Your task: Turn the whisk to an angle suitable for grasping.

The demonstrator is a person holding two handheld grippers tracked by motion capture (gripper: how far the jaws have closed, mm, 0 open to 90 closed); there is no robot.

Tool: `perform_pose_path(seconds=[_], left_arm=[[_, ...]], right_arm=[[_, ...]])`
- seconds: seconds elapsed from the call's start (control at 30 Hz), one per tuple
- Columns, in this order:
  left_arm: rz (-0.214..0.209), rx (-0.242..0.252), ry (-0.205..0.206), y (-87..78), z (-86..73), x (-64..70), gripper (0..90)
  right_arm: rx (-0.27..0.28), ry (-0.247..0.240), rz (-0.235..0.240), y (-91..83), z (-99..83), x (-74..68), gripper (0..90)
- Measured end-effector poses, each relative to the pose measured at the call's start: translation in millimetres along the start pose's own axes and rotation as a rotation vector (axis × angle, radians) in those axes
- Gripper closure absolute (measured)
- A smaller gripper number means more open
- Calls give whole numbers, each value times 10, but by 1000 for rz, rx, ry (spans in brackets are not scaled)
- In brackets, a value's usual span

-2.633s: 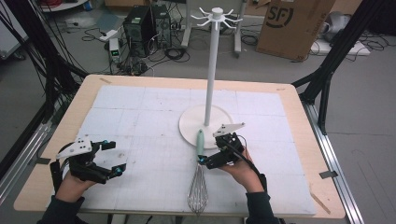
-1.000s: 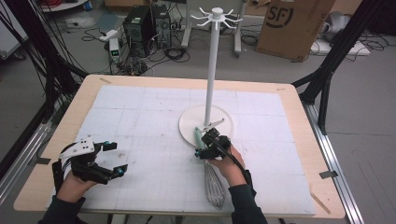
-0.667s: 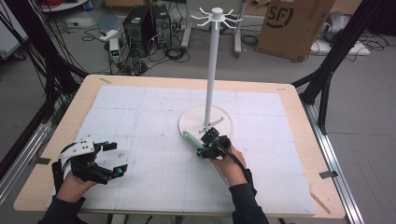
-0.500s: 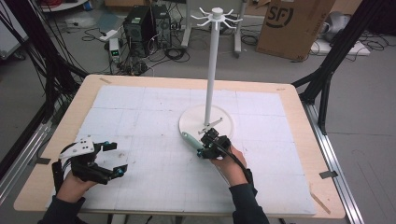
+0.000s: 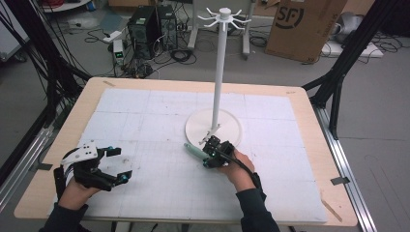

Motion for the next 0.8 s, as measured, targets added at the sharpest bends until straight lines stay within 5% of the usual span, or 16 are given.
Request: perform_pose_path(seconds=[0.8], left_arm=[[-11,5,3,0,-2,-1,22]], right_arm=[[86,57,235,-216,-41,-149,697]])
Point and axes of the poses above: each handheld gripper's, and its own axes: y roughly forward along the jaws, z roughly out of its top, x roughly to its right, the point moved 10 cm from there along y, roughly forward along the jaws, and after that the axes turned 2 degrees about y, right-handed, at the moved point
